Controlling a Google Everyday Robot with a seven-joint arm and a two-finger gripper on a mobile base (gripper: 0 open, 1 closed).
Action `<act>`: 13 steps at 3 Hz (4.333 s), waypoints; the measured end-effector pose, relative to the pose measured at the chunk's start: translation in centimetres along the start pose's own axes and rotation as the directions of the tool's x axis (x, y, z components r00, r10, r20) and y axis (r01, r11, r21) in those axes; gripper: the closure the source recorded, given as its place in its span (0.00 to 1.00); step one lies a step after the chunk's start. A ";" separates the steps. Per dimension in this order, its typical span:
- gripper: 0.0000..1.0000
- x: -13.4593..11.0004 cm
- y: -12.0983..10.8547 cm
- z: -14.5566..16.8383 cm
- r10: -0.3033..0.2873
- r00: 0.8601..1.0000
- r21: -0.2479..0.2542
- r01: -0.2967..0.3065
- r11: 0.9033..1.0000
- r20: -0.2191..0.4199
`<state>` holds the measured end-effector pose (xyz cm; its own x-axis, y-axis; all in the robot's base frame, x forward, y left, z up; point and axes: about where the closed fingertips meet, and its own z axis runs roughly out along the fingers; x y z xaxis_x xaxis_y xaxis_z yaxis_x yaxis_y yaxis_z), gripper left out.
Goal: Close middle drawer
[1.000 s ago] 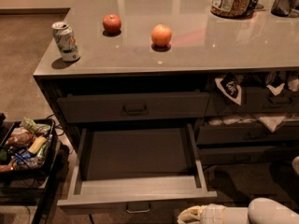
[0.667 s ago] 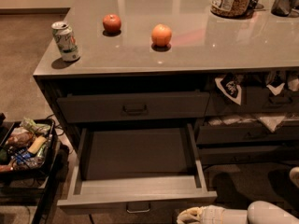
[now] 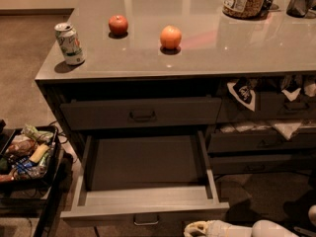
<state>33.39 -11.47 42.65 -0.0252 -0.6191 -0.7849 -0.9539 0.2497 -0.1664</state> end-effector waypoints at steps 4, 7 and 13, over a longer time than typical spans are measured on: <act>1.00 5.2 -2.1 5.5 -0.009 0.994 0.135 0.024 0.991 -0.109; 1.00 3.0 -5.6 5.5 -0.118 0.991 0.222 0.129 0.967 -0.063; 1.00 3.3 -15.7 9.9 -0.151 0.988 0.317 0.146 0.937 -0.009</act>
Offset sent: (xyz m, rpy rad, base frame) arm 0.0351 0.0014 -0.0869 -0.1209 -0.0518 -0.1205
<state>51.24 -10.09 36.78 0.1167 -0.6564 -0.7454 -0.8028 0.3795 -0.4599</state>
